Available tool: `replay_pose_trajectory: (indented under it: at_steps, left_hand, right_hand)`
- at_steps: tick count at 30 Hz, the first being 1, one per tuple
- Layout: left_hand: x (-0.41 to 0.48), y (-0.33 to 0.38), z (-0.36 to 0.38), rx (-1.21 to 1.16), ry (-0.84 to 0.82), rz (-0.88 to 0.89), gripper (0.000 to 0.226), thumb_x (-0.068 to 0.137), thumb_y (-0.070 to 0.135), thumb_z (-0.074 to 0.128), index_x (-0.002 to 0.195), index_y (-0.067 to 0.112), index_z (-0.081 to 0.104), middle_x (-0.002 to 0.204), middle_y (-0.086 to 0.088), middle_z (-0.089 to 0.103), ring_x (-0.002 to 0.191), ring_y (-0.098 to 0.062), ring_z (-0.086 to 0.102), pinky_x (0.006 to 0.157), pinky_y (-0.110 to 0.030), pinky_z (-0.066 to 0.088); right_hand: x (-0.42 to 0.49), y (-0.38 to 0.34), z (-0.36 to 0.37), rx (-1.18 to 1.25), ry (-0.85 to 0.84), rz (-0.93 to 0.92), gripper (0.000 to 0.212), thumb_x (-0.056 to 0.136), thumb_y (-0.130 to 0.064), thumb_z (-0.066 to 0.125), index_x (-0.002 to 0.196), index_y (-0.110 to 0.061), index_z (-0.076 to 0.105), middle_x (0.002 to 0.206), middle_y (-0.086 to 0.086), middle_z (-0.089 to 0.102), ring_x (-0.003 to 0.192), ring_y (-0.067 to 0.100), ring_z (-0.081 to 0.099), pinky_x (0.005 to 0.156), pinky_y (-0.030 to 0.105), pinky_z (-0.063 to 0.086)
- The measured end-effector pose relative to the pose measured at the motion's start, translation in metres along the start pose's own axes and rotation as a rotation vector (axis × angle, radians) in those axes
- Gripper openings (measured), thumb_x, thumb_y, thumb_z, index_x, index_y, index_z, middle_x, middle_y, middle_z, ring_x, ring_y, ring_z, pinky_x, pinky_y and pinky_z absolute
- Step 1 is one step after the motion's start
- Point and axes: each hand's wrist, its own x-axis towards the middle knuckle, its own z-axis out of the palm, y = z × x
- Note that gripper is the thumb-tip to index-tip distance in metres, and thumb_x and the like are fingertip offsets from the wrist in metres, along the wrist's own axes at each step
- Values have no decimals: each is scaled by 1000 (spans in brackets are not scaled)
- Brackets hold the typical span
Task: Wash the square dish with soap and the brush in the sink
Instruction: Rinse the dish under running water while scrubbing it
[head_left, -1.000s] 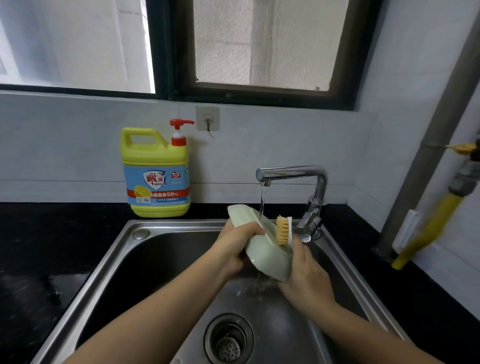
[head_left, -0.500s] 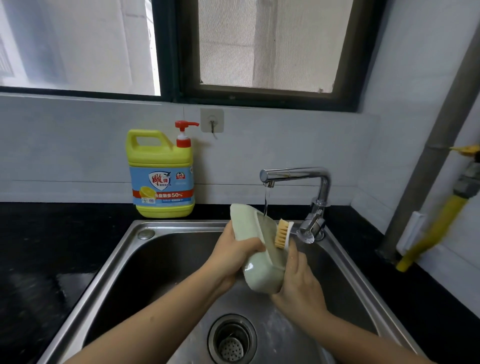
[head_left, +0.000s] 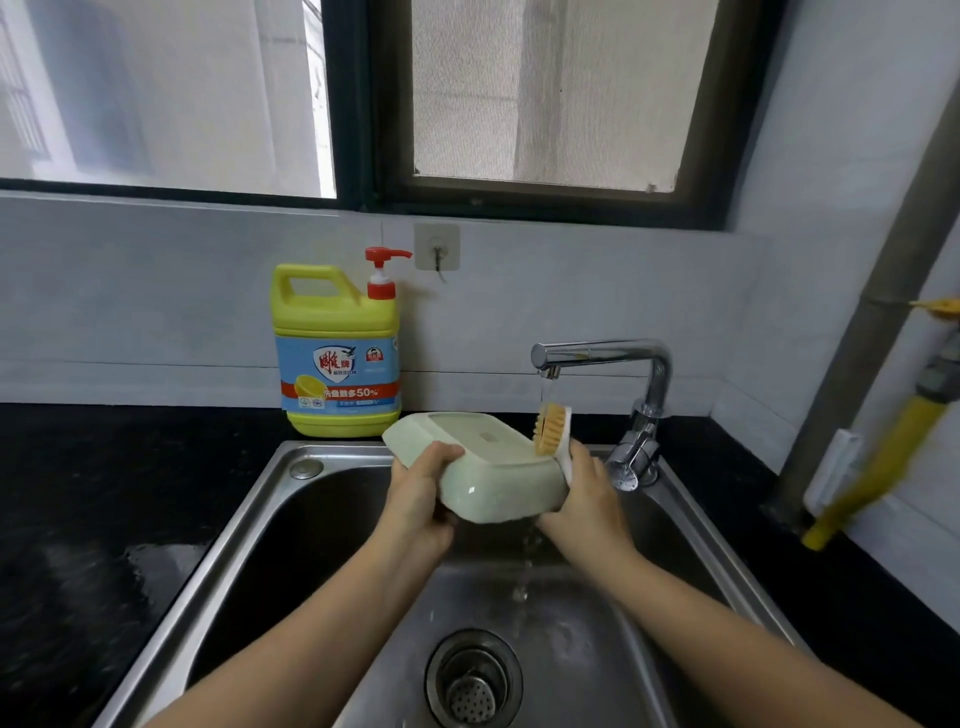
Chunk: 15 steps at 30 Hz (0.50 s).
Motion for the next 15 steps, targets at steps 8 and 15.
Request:
replay_pose_trajectory:
  at_steps: [8,15]
  left_hand:
    - [-2,-1,8,-25,140,-109,51,80,3,64,123,16,38,108,-18,57,97,-31,60,80,-41,55]
    - [0,17,30,-59,160,-199,16,86,2,61,100,-5,59,101,-25,64,72,-24,69,55,-22,57]
  right_hand:
    - [-11,-3,-6,-434,1,-250,75,88,-22,52,150,-16,10,128,6,46,109,22,50,82,33,45]
    - [-5,1,-3,-399,-57,-188,50,100,-32,37,147,-20,24,110,10,59,92,27,60,67,31,40]
